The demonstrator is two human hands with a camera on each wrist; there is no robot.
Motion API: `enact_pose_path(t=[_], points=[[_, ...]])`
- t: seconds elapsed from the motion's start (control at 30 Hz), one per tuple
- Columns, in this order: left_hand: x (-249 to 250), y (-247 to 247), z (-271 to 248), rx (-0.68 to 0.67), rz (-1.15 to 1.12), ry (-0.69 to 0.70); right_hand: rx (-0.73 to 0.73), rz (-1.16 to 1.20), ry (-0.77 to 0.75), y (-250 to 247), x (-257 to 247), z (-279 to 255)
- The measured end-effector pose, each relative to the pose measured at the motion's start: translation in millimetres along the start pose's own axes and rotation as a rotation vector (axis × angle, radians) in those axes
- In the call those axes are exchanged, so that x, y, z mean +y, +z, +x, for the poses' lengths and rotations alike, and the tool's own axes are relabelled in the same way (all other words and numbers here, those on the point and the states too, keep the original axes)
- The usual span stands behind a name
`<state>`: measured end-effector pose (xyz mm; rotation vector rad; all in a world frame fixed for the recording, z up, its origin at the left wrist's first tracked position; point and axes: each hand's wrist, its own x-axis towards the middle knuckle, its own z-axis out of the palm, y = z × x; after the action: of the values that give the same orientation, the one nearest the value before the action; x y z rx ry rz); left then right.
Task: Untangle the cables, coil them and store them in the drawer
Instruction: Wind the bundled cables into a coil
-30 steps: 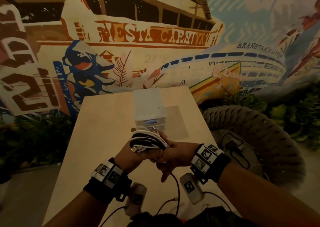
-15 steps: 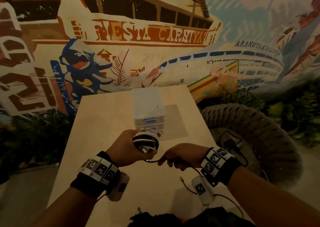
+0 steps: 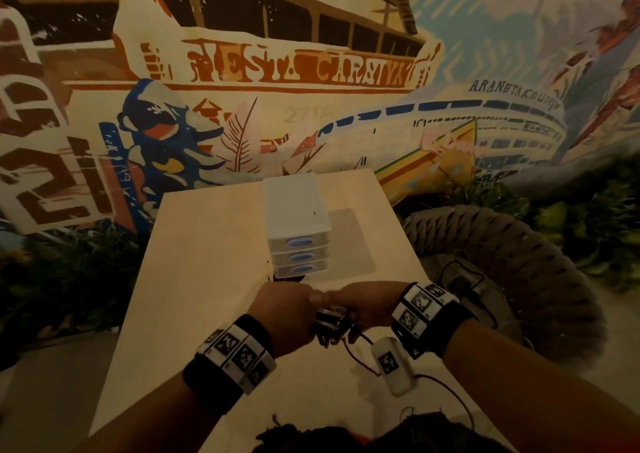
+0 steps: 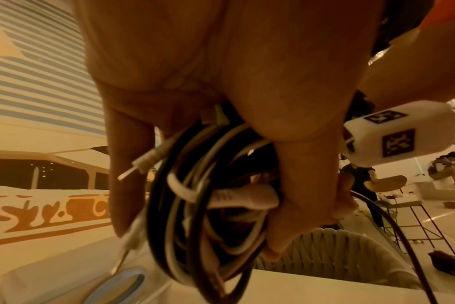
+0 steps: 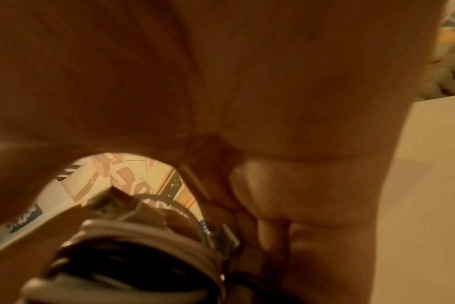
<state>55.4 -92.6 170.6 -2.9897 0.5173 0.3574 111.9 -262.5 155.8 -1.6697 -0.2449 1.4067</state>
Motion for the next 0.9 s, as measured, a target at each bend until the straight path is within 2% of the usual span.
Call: enact_pose_path(t=[0.1,0.23,0.33,0.43,0.6,0.7,0.8,0.9], points=[[5,-1,2,-0.018,0.045,0.017,-0.015,-0.131,0.006,2,-4,-1],[16,6,5,-0.086,0.072,0.017,0.091,-0.424,0.069,13,-10,8],[18,13,4,-0.092,0.034,-0.016,0.173,-0.544,0.089,21,-5,15],[16,19,2,-0.018,-0.026,-0.039,0.2,-0.566,0.09,20,-2,15],[13,25,-7,0.081,-0.136,0.039,0.164,-0.541,0.07,20,2,11],[0,25,-12,0.086,-0.223,0.068,0.155,-0.513,0.065,15,3,7],[-8,27,-12,0.084,-0.194,0.138,0.159,-0.494,0.052,11,2,3],[-12,29,-6,-0.018,-0.265,0.109,0.159,-0.493,0.058,13,3,5]])
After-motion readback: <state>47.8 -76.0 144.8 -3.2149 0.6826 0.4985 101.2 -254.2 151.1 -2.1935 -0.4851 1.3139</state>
